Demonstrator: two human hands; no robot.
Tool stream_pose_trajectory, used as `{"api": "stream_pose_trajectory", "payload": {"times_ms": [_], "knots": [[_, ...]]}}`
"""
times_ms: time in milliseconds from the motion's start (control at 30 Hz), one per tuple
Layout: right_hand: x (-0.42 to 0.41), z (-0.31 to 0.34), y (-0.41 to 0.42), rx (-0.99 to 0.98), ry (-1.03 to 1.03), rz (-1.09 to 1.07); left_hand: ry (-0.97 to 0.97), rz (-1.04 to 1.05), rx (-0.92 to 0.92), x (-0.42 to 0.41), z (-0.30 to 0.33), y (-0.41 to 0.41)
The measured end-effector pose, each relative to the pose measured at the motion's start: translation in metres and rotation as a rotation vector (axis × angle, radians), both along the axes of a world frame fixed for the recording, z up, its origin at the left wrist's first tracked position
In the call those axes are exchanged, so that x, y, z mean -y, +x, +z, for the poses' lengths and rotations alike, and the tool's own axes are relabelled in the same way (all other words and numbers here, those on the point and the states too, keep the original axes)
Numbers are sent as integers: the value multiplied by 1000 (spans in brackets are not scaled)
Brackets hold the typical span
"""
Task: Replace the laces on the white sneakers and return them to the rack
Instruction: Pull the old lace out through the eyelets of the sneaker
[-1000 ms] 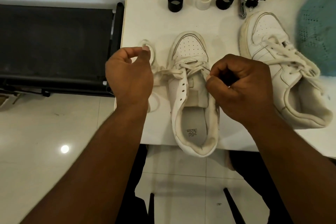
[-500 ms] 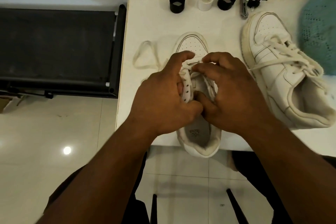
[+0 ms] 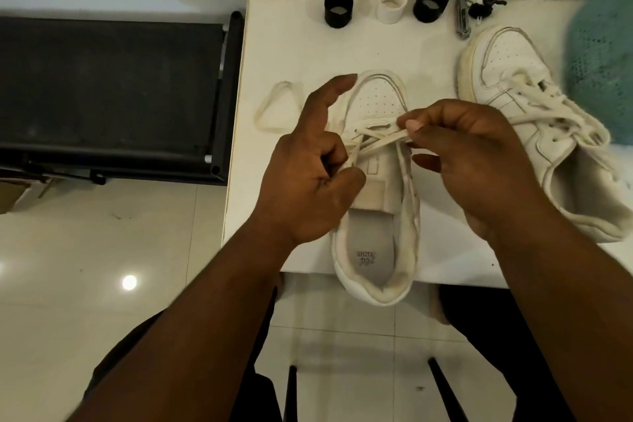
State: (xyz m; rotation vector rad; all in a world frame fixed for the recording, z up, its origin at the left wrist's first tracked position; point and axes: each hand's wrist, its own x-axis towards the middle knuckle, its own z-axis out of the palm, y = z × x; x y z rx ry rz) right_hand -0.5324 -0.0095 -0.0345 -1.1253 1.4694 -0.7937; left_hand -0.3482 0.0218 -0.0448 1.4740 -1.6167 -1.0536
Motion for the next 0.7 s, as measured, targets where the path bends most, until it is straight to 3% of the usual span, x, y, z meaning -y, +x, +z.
{"api": "stream_pose_trajectory", "payload": {"times_ms": [67, 200, 300, 400, 533, 600, 700], "knots": [[1, 1, -3, -114, -29, 1, -3, 18, -58, 1, -2, -1], [-9, 3, 2, -461, -270, 241, -46, 24, -99, 0, -2, -5], [-18, -2, 11, -600, -338, 342, -86, 25, -101, -1, -4, -8], [-18, -4, 11, -569, -375, 231, -91, 32, -92, -1, -5, -8], [-5, 0, -1, -477, -356, -95, -73, 85, -60, -2, -6, -7], [-4, 2, -2, -506, -340, -77, -74, 114, -40, -2, -6, -8], [-13, 4, 7, -569, -289, 161, -87, 113, -15, -4, -4, -11]]}}
